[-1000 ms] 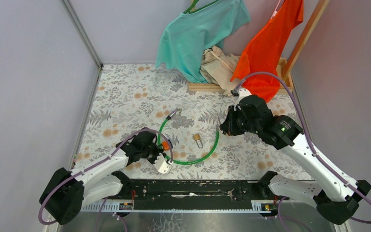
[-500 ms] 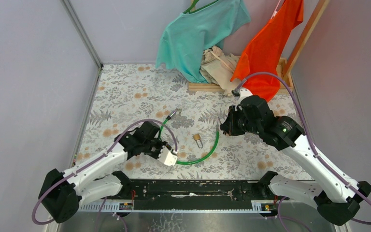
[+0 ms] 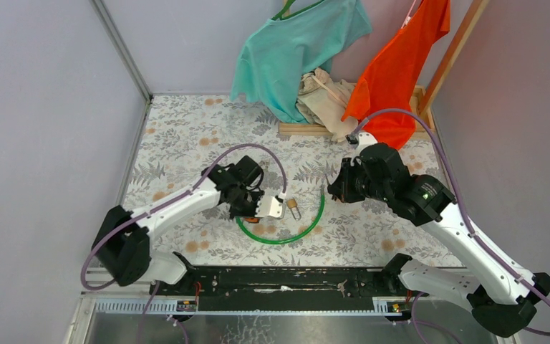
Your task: Unlock with the key
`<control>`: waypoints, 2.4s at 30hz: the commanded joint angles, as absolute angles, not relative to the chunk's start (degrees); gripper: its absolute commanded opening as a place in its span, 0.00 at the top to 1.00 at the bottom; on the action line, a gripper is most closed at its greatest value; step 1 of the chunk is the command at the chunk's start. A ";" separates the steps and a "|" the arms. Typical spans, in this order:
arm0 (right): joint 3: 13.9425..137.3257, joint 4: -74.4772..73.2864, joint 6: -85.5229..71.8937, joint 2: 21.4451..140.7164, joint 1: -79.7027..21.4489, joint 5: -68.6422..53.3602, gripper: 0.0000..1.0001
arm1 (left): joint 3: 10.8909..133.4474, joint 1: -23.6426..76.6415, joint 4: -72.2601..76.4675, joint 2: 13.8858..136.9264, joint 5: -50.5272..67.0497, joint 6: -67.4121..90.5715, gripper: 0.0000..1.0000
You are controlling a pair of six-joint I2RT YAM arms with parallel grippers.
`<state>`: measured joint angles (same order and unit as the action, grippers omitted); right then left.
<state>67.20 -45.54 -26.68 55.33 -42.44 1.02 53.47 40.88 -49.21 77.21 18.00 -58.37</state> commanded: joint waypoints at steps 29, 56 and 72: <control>66.46 -44.25 -26.93 52.43 -42.77 2.78 1.00 | 65.85 45.91 -54.36 94.22 9.49 -41.74 0.32; 66.05 -44.84 -26.78 50.75 -42.73 2.94 1.00 | 68.64 54.51 -55.01 106.58 -9.80 -41.32 0.27; 65.87 -45.32 -26.57 49.33 -42.73 3.07 1.00 | 73.62 54.65 -62.46 113.11 -11.05 -41.39 0.38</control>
